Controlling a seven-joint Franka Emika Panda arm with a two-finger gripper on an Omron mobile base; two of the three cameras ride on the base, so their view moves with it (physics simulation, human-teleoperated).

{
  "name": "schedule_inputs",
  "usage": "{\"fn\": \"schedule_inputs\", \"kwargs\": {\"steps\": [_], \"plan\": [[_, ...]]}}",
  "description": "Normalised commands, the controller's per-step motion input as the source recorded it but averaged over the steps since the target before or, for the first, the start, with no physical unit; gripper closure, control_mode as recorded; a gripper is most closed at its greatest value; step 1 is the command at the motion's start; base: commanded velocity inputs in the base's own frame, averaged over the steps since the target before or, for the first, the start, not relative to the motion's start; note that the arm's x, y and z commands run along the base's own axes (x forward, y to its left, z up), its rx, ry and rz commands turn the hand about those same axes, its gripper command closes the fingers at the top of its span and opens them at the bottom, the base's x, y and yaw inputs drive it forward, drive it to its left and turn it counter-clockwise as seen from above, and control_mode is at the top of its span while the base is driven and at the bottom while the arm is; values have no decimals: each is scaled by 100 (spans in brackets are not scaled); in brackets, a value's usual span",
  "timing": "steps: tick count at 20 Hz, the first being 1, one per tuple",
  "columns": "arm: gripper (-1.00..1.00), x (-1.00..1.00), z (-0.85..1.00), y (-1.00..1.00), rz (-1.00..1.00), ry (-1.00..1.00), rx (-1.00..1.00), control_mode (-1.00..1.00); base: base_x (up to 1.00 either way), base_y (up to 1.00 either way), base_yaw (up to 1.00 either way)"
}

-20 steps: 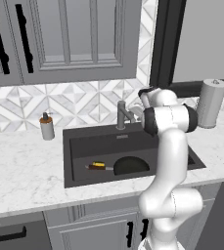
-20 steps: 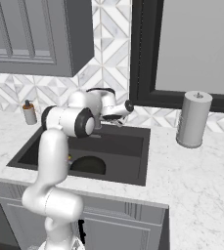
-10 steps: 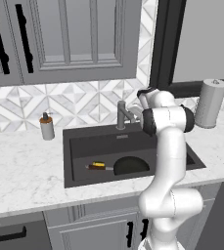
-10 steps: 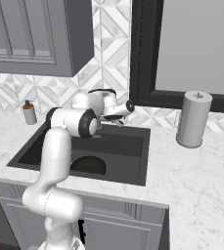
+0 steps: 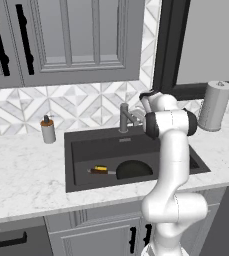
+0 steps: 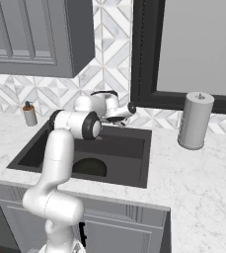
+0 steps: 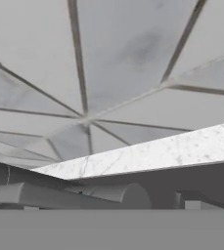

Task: Pick the pan and sponge and place them into the sink. Then turn on the water.

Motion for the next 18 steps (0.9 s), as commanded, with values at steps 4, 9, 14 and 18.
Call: {"fn": "schedule_inputs", "kwargs": {"steps": [4, 9, 14, 18], "plan": [[-100, 8, -3, 0, 0, 0, 0, -100, 0, 0, 0], [100, 0, 0, 0, 0, 0, 0, -100, 0, 0, 0], [100, 0, 0, 0, 0, 0, 0, -100, 0, 0, 0], [100, 0, 0, 0, 0, 0, 0, -100, 0, 0, 0]]}}
